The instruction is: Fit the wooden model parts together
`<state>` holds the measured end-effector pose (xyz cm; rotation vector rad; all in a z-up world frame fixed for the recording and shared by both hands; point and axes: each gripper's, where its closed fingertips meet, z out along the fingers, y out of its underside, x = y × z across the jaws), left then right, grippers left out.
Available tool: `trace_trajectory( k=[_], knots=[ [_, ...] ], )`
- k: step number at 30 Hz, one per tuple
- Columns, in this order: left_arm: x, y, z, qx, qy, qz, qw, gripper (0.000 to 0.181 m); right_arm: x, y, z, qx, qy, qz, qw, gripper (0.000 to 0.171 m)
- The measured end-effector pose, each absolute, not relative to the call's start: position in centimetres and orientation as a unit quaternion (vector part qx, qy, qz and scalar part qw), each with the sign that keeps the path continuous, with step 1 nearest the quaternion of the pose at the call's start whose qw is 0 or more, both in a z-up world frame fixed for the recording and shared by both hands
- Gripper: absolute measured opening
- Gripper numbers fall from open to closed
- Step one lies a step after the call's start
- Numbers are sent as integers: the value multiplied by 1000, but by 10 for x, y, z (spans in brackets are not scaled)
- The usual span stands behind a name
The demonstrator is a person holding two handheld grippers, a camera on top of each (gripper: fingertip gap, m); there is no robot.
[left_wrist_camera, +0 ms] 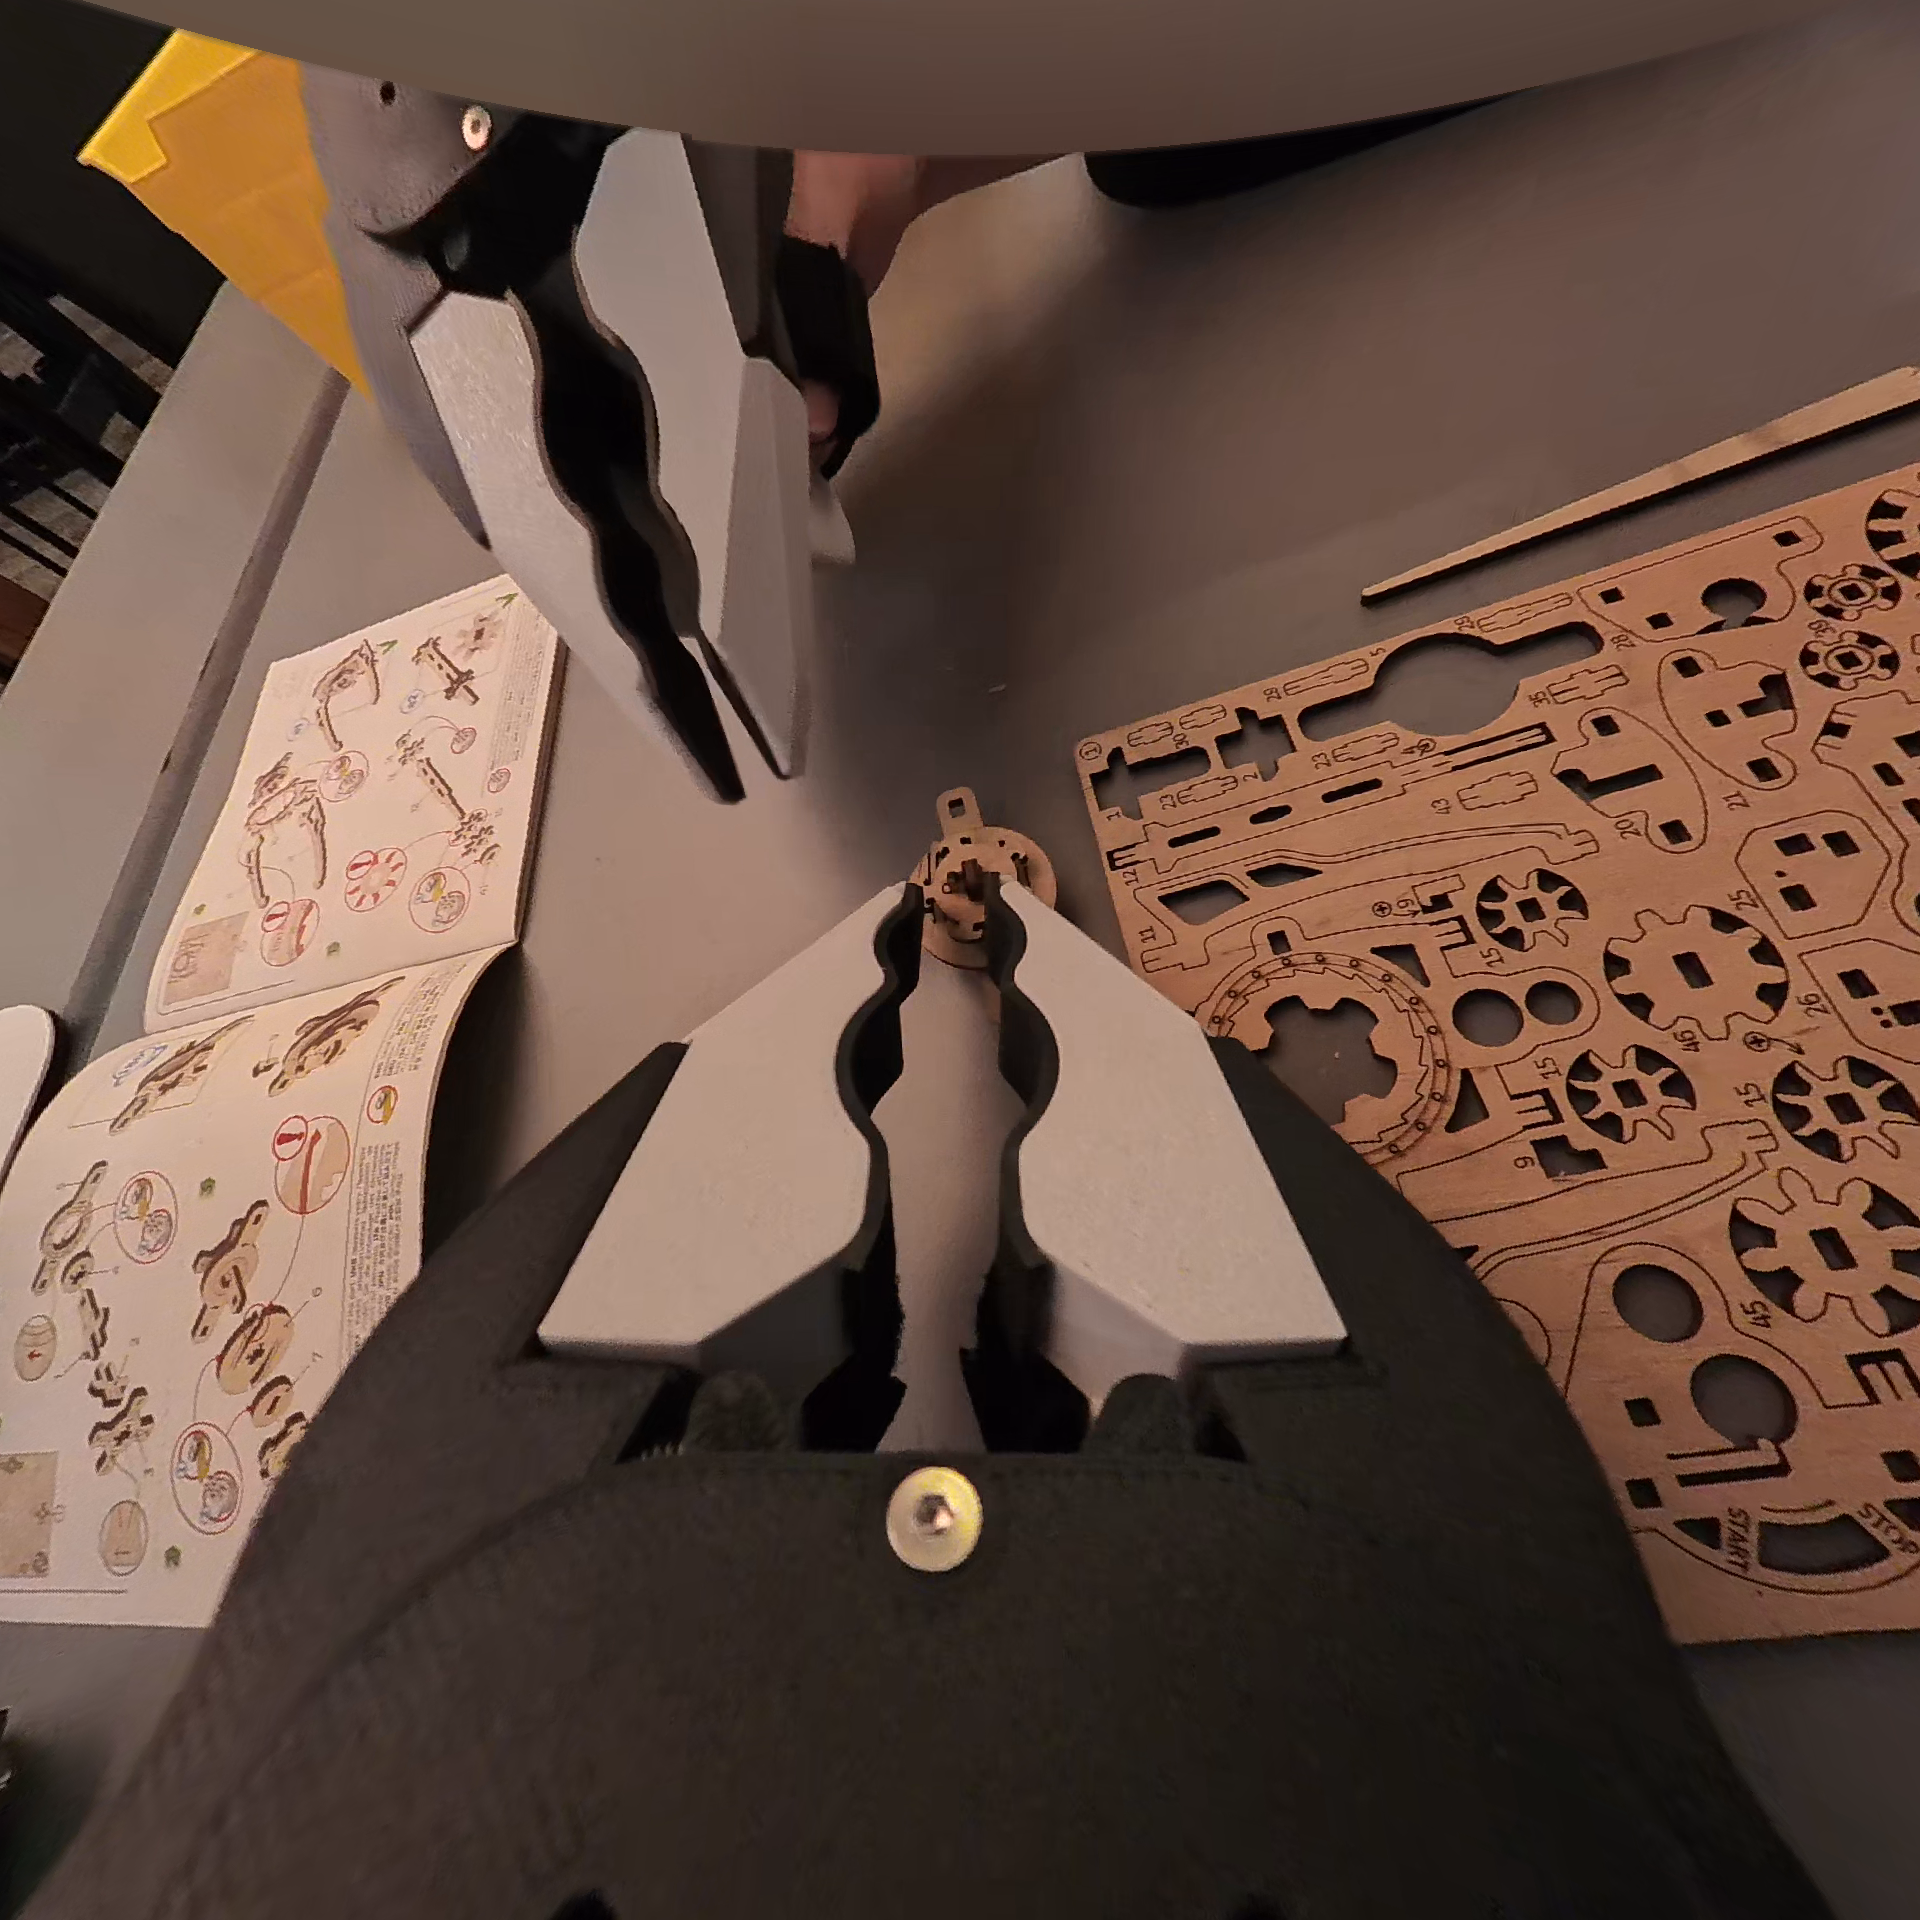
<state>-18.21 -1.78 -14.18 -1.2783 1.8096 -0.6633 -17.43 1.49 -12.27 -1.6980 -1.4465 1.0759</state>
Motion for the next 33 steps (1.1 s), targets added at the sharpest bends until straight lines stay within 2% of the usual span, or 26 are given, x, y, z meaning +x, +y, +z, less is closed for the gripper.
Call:
trace_trajectory(
  k=[7,11,15,22,33],
  knots=[
    [-183,-21,-143,-501,722,-267,397,3,-177,-2,-128,-637,-570,433,287,14],
    [-183,-14,-141,-512,710,-263,406,16,-180,-10,-136,-633,-592,417,275,17],
    [-182,-17,-141,-512,709,-270,402,13,-181,-14,-145,-638,-602,407,256,26],
    [-181,-24,-142,-499,719,-275,399,5,-186,-18,-151,-639,-605,405,249,24],
    [-181,-23,-142,-504,716,-278,395,4,-187,-17,-151,-641,-601,407,248,24]
  ],
)
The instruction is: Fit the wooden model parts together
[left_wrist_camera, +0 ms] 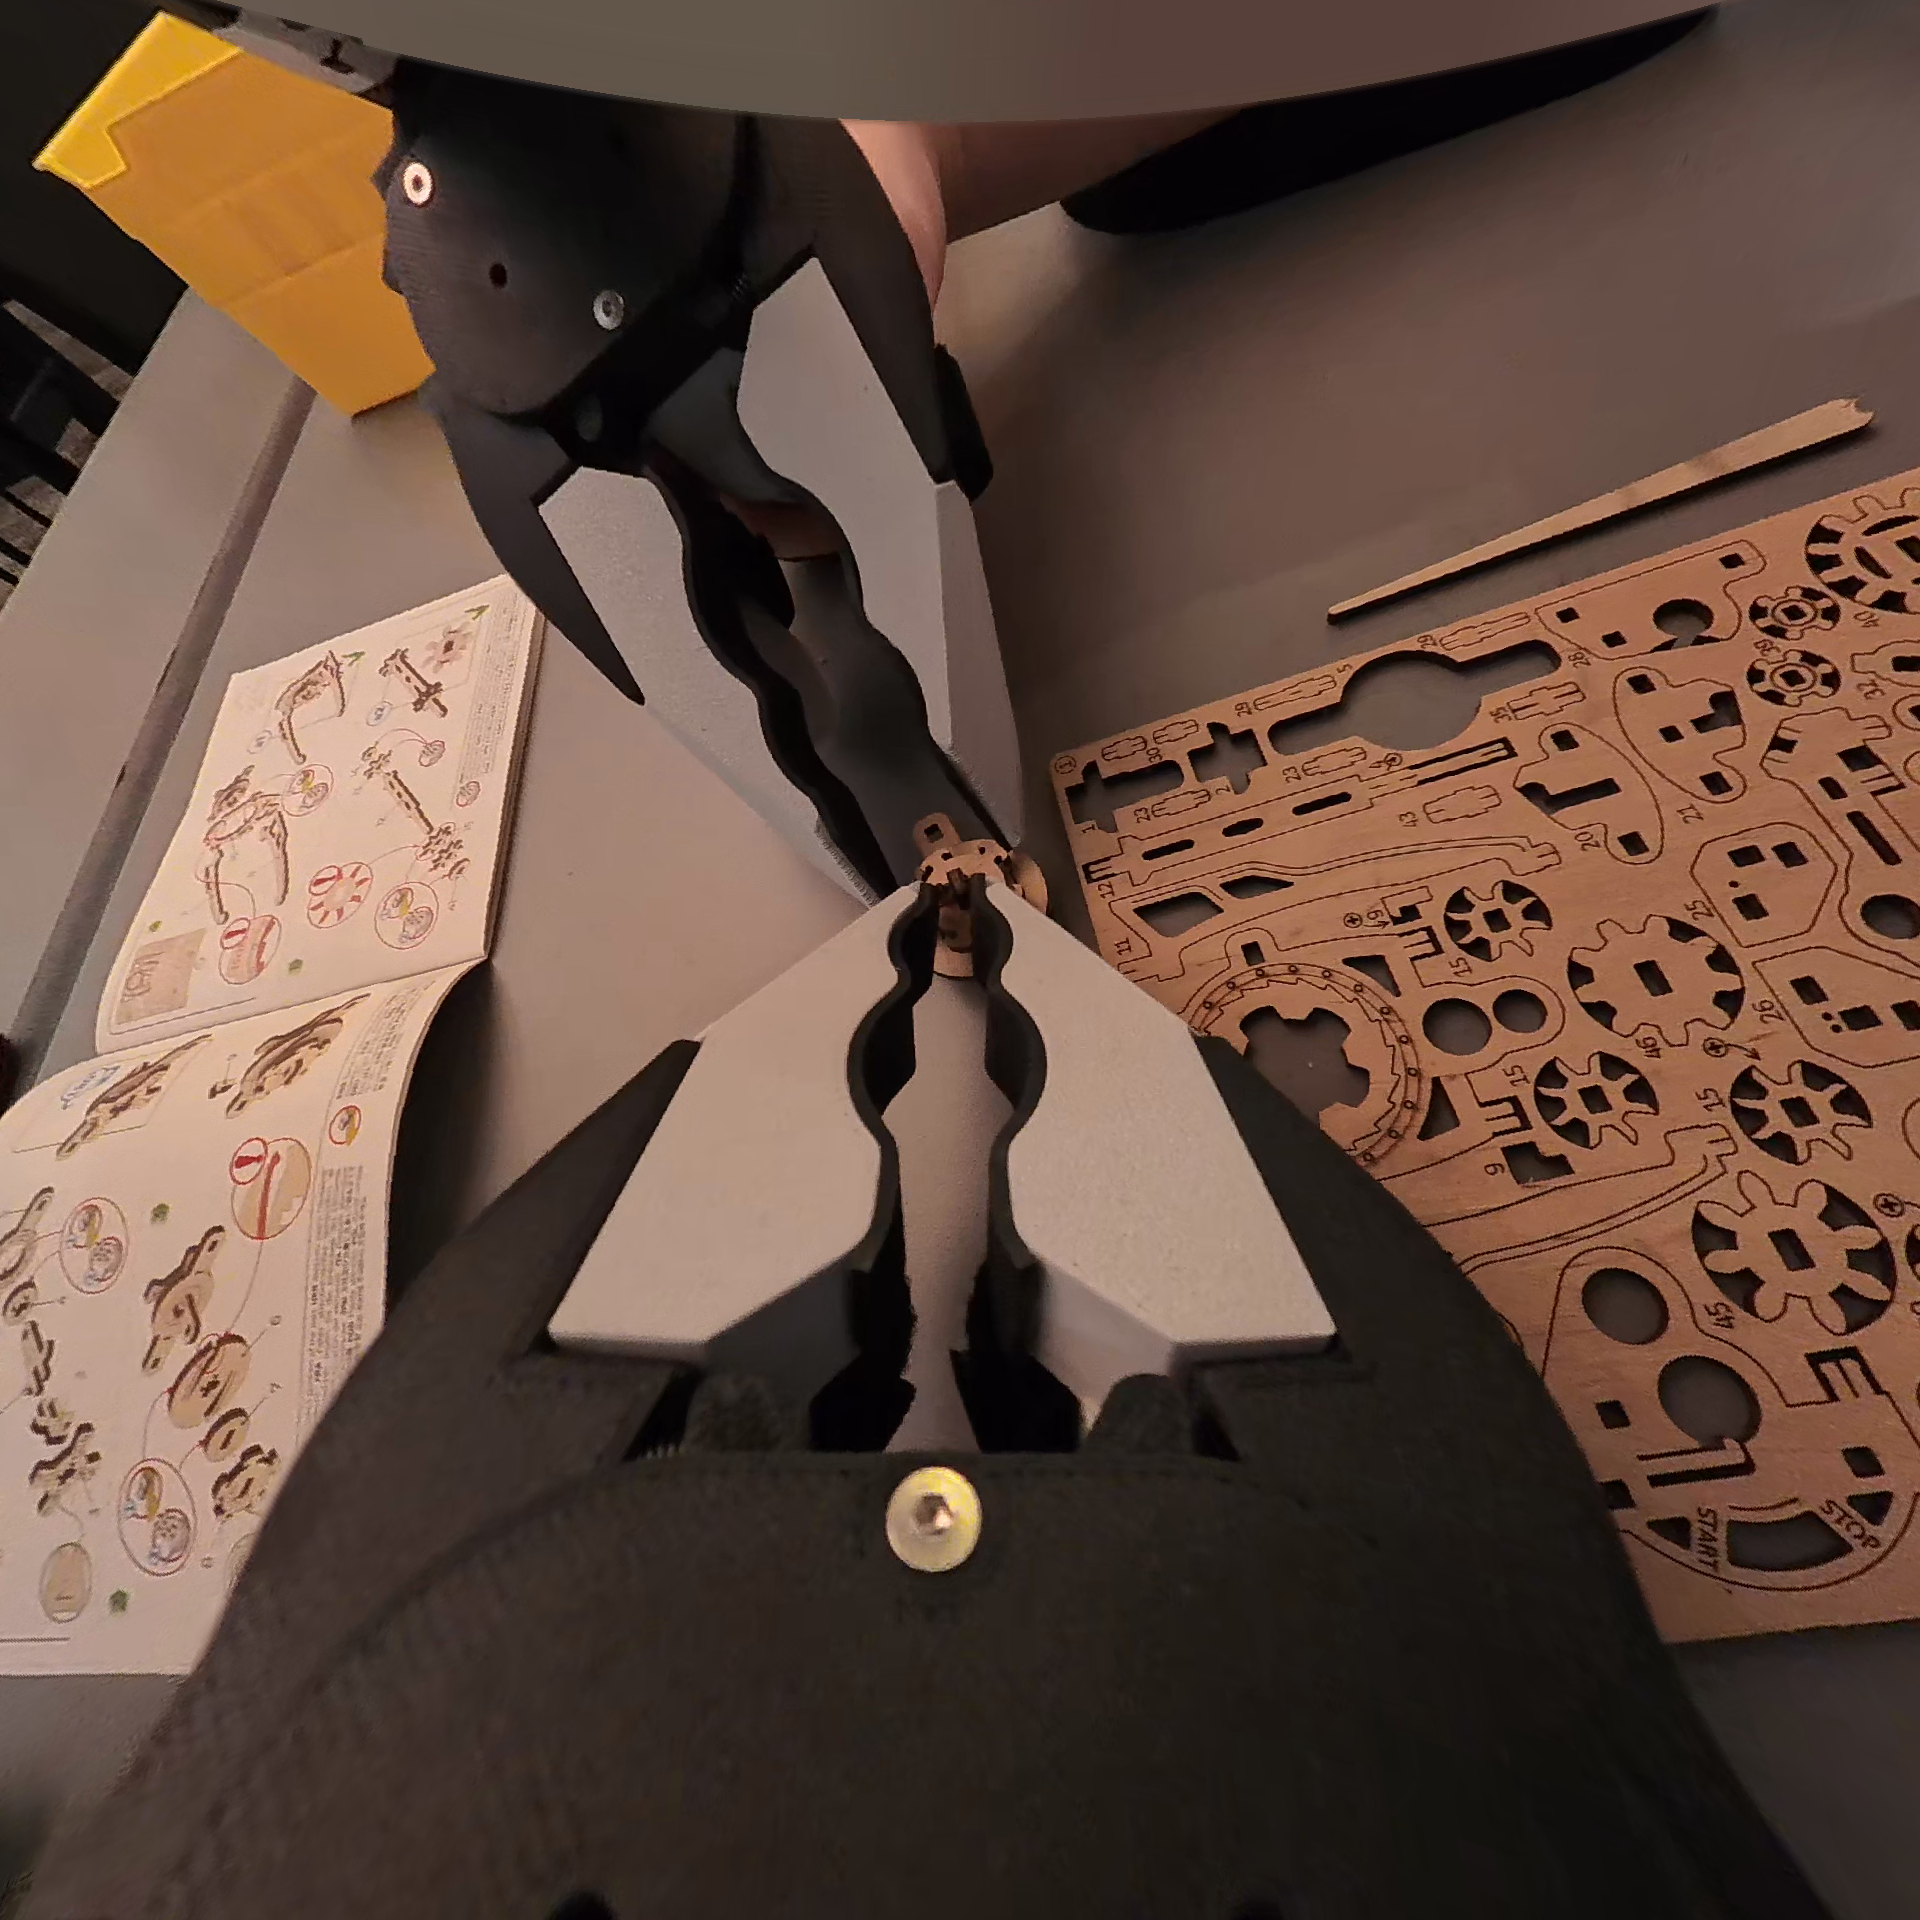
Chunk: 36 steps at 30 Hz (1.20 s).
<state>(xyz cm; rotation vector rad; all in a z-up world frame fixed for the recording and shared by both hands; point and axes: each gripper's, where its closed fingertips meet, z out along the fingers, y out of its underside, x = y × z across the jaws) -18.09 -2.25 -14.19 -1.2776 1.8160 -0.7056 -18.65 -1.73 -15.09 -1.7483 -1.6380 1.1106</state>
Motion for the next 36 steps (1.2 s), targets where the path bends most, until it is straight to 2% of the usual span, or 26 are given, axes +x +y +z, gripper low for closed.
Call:
trace_trajectory(
  k=[8,14,17,23,36],
  knots=[
    [-182,-24,-142,-488,727,-268,402,1,-185,-17,-151,-632,-616,393,258,24],
    [-182,-21,-142,-490,721,-264,412,2,-186,-15,-137,-618,-609,406,287,17],
    [-181,-20,-141,-502,712,-274,408,9,-189,-17,-139,-617,-612,402,287,15],
    [-180,-21,-142,-506,710,-277,404,5,-191,-18,-143,-613,-630,375,293,6],
    [-182,-21,-142,-499,717,-268,406,7,-191,-19,-143,-605,-633,382,297,5]
  ],
)
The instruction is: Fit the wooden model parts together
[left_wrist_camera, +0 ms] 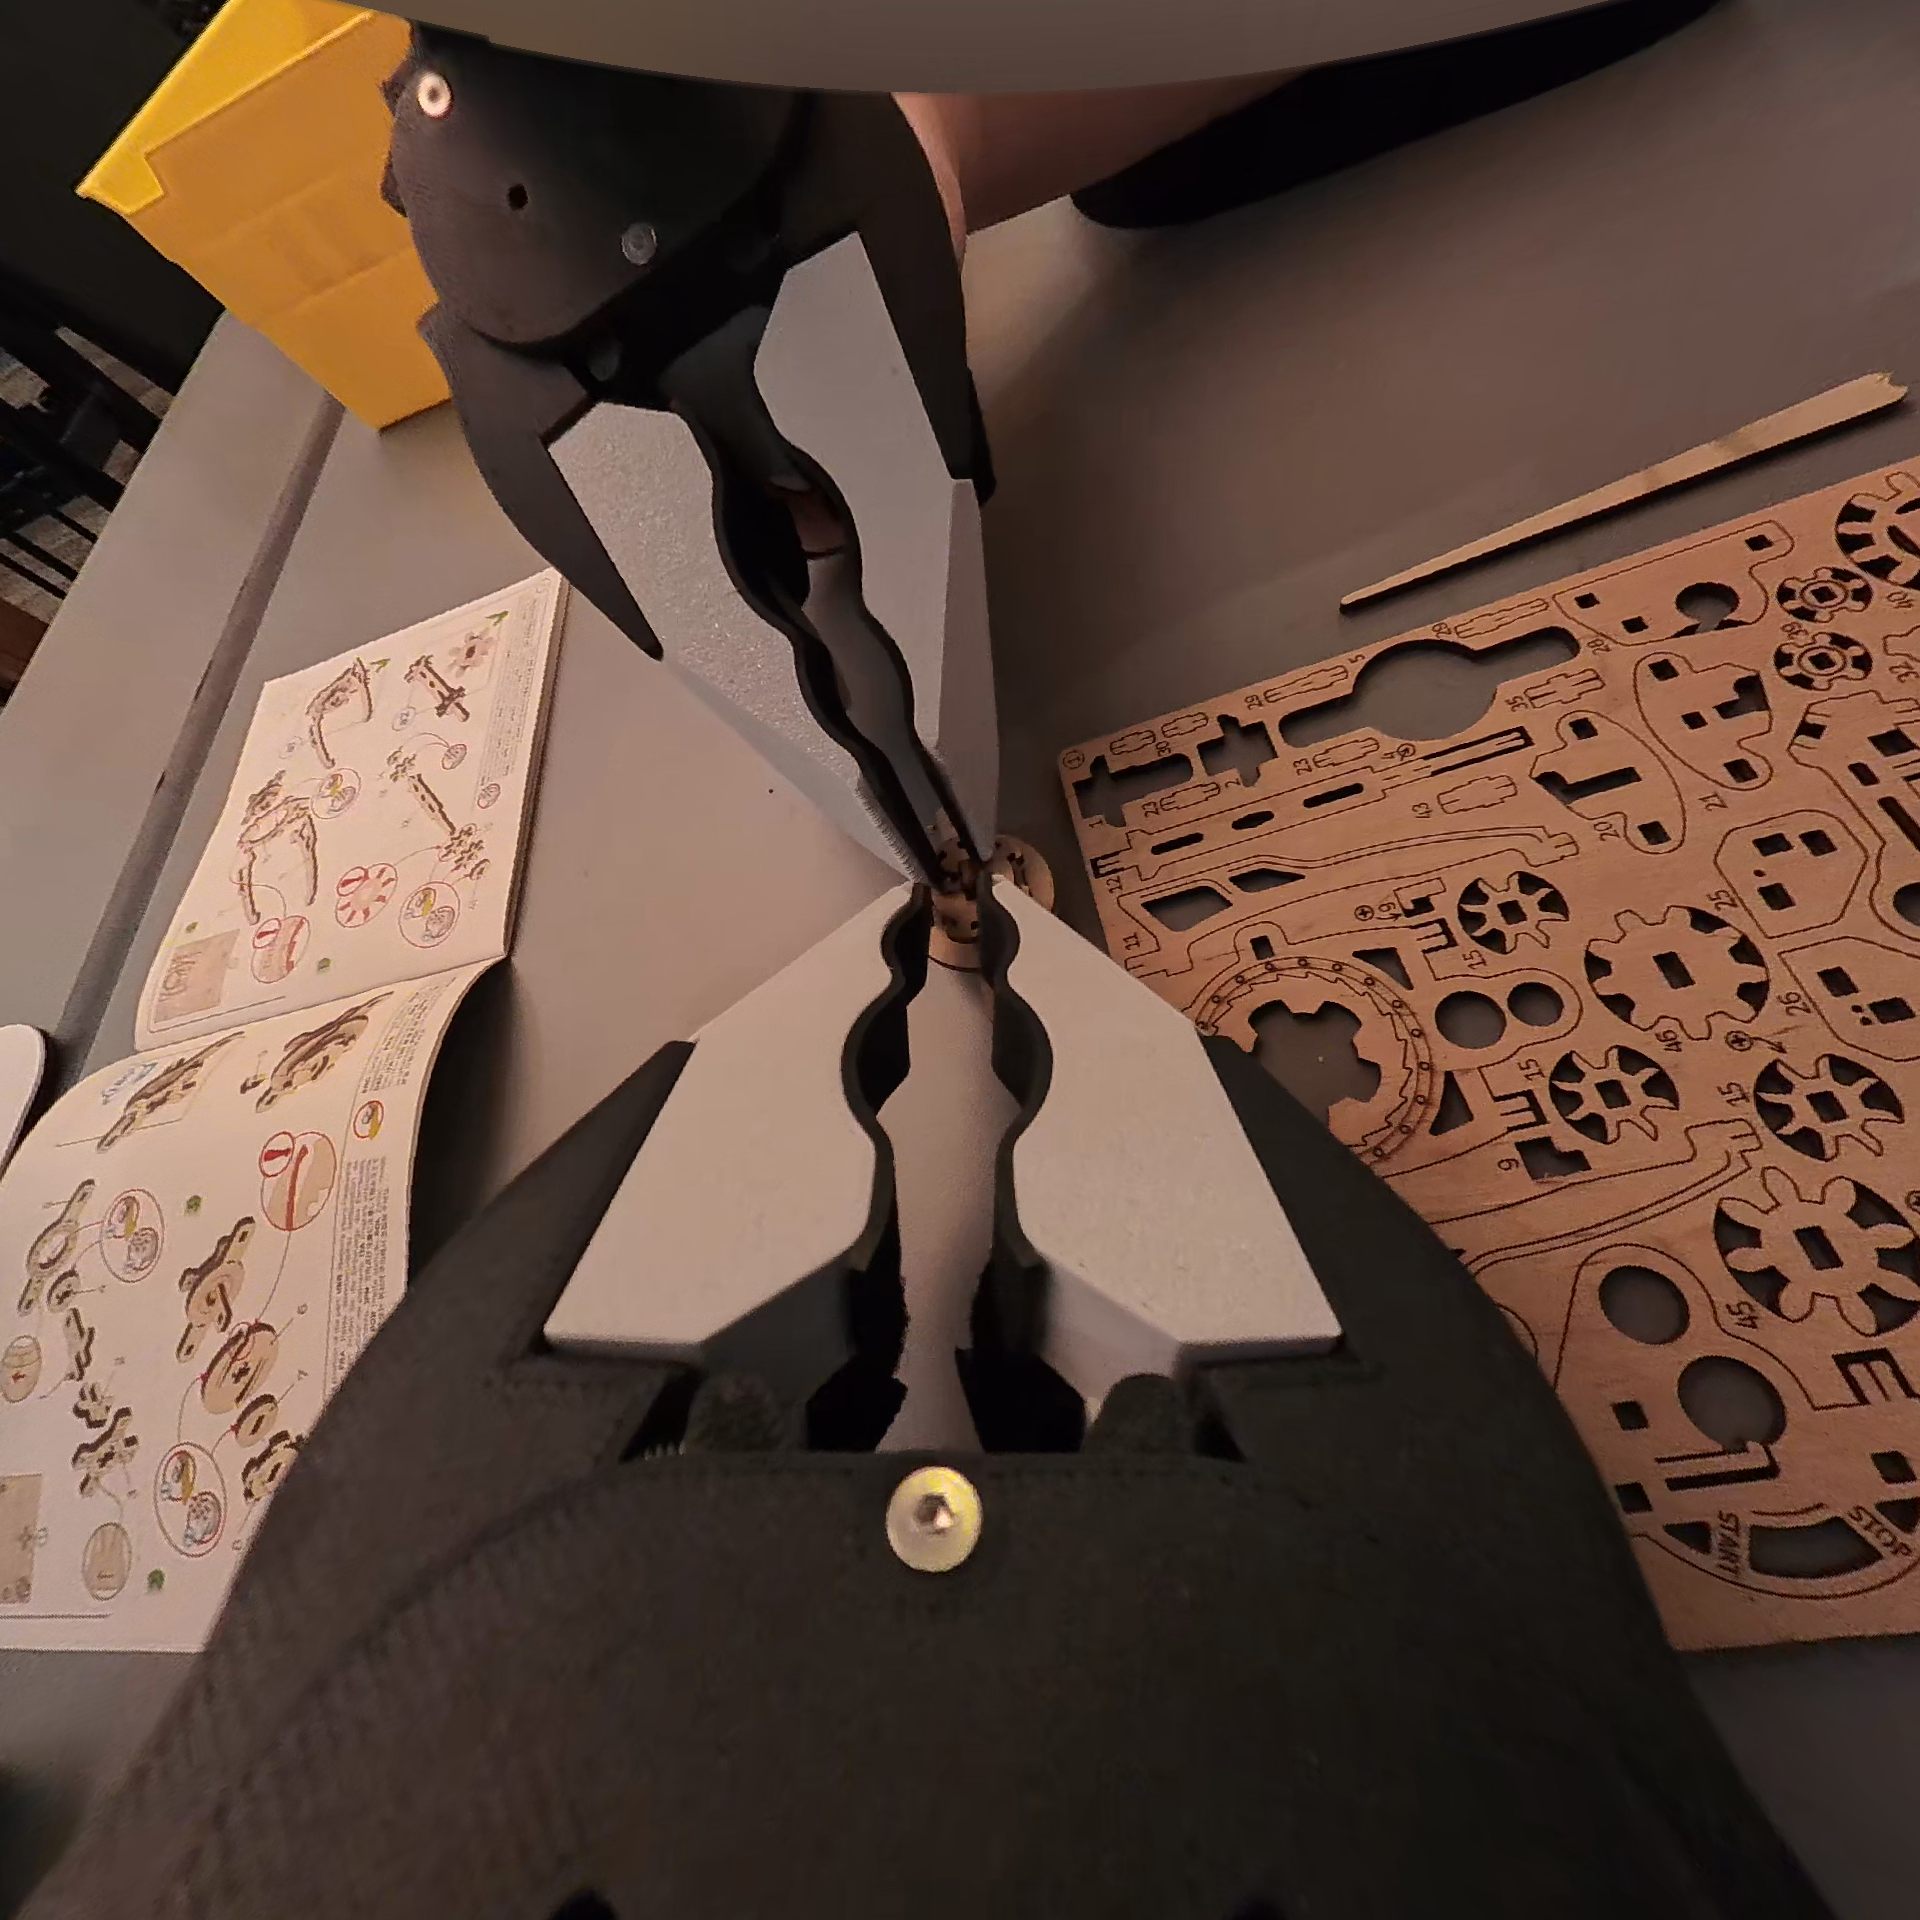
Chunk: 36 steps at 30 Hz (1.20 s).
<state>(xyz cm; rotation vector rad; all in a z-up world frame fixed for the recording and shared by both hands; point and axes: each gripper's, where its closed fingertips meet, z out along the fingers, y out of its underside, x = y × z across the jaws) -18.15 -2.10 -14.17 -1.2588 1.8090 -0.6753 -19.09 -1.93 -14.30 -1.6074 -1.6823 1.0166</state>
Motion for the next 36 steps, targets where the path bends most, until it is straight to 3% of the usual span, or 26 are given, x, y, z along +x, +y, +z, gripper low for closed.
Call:
trace_trajectory(
  k=[13,15,29,31,33,36],
  knots=[
    [-182,-20,-142,-493,726,-254,407,2,-191,-19,-144,-606,-625,393,296,7],
    [-181,-11,-138,-499,714,-234,432,26,-191,-19,-144,-608,-623,394,296,7],
    [-183,-16,-141,-507,720,-258,396,11,-192,-19,-143,-613,-616,398,294,9],
    [-185,-6,-143,-511,719,-225,413,0,-190,-30,-141,-598,-622,428,268,0],
    [-191,18,-150,-518,716,-145,445,0,-196,-37,-144,-605,-622,432,246,0],
    [-190,10,-159,-514,728,-153,428,0,-195,-34,-158,-605,-655,372,256,0]
  ],
)
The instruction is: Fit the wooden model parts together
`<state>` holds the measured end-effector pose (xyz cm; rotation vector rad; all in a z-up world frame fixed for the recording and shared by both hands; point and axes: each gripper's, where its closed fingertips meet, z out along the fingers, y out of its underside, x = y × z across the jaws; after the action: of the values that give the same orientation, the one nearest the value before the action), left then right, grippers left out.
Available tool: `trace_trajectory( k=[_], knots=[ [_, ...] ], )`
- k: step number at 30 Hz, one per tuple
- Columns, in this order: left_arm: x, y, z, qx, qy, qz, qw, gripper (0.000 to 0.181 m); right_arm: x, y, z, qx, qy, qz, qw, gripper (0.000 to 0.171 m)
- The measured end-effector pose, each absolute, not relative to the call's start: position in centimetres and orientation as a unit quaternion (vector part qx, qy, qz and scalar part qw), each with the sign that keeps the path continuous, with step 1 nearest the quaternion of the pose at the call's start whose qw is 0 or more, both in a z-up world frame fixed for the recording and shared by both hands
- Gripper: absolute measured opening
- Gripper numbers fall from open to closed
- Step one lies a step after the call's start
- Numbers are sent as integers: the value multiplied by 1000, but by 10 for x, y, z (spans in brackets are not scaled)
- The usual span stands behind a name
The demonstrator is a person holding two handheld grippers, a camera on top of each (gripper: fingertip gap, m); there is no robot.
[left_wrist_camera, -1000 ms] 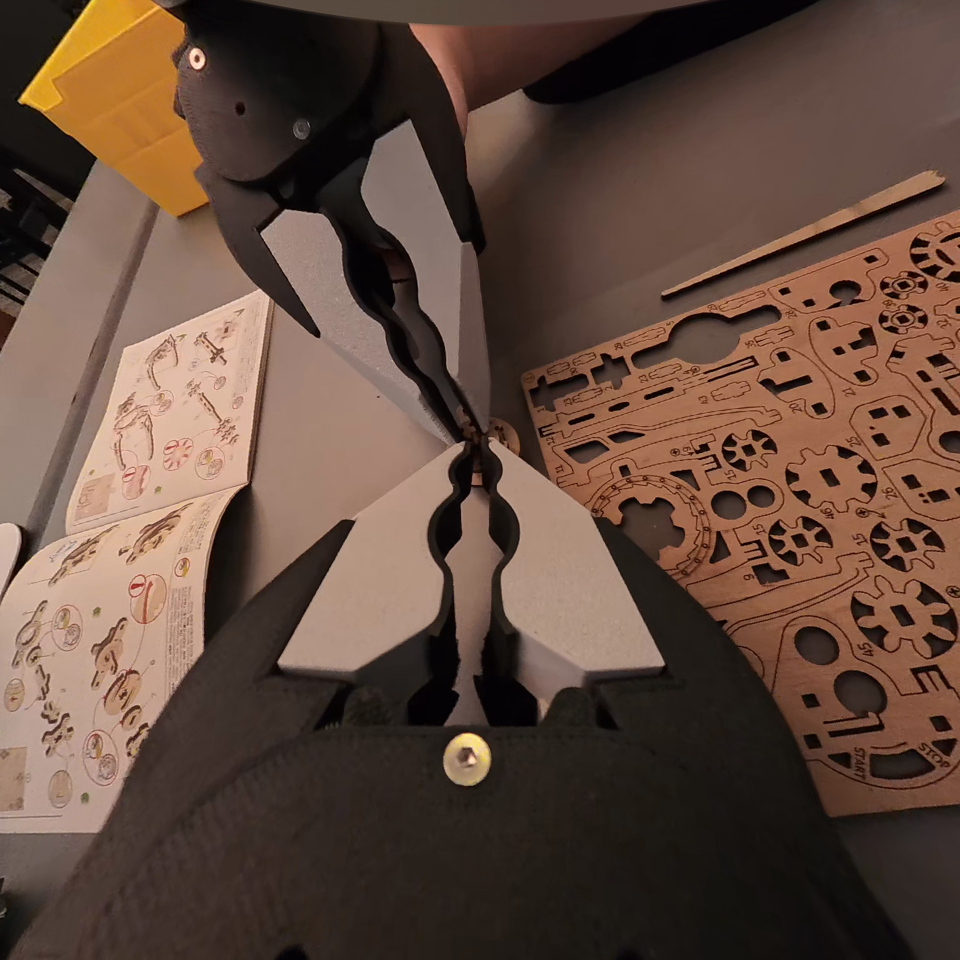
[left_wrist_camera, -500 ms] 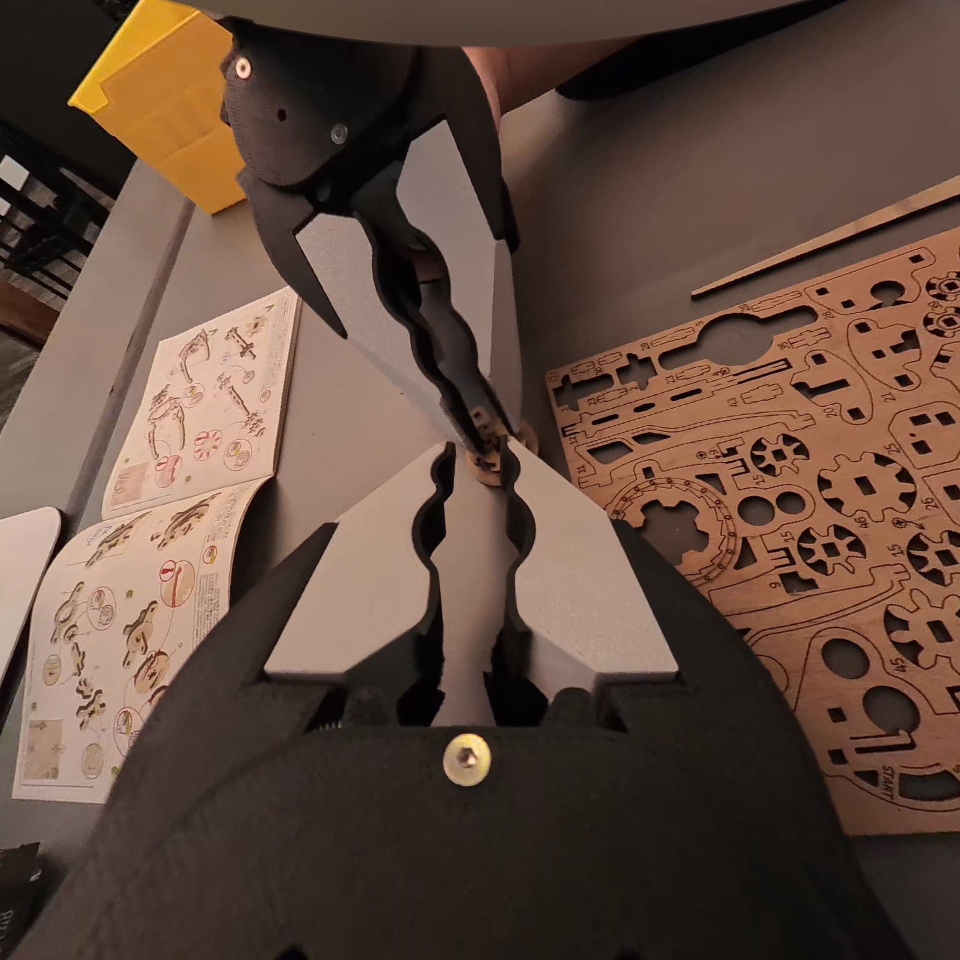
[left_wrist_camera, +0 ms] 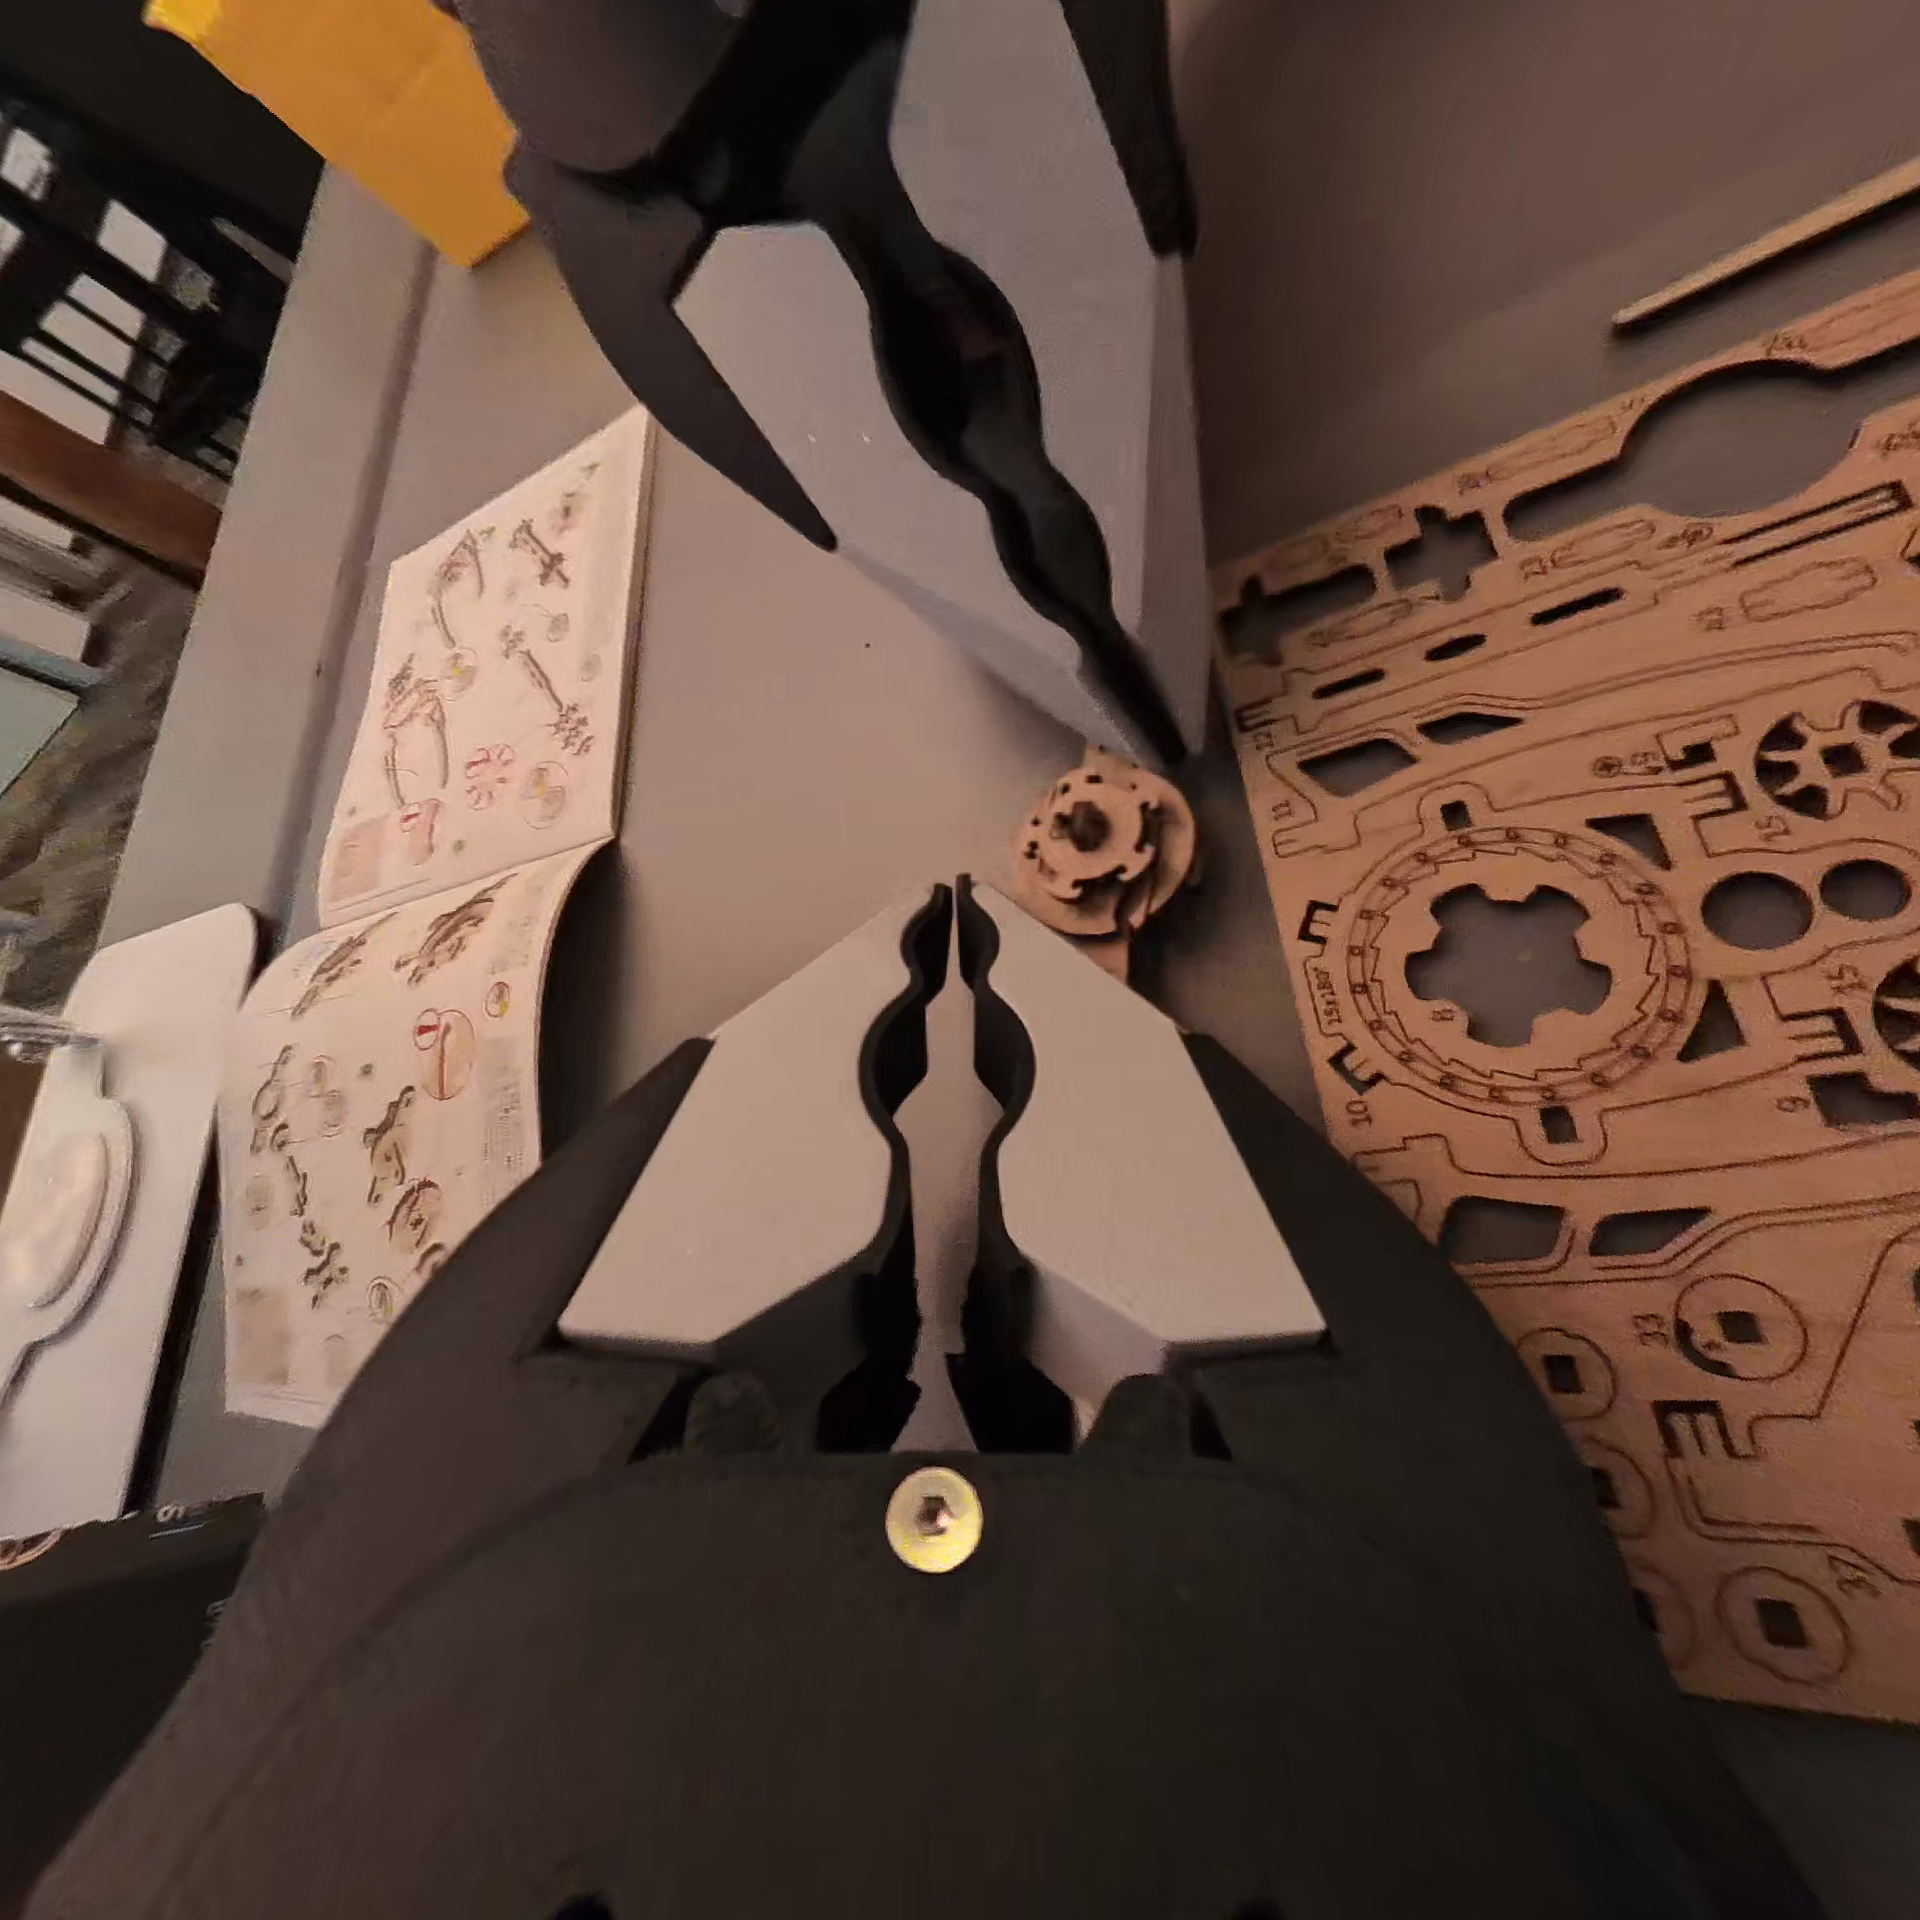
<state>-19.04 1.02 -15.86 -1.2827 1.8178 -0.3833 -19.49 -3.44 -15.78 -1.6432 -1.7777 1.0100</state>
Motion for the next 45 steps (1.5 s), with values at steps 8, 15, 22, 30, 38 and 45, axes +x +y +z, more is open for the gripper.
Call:
trace_trajectory(
  k=[8,15,22,30,38,45],
  knots=[
    [-191,14,-151,-538,703,-183,428,5,-190,-27,-148,-615,-624,406,260,0],
    [-192,4,-156,-531,718,-196,406,12,-191,-13,-148,-633,-606,390,283,7],
    [-192,2,-153,-523,718,-207,410,30,-186,-15,-150,-629,-617,386,273,4],
    [-192,-10,-153,-514,728,-231,391,49,-190,-11,-153,-634,-620,363,286,7],
    [-191,-15,-155,-506,735,-237,385,50,-178,-15,-149,-637,-620,382,253,6],
    [-189,2,-154,-533,712,-205,408,44,-173,-36,-163,-625,-652,383,194,5]
  ],
)
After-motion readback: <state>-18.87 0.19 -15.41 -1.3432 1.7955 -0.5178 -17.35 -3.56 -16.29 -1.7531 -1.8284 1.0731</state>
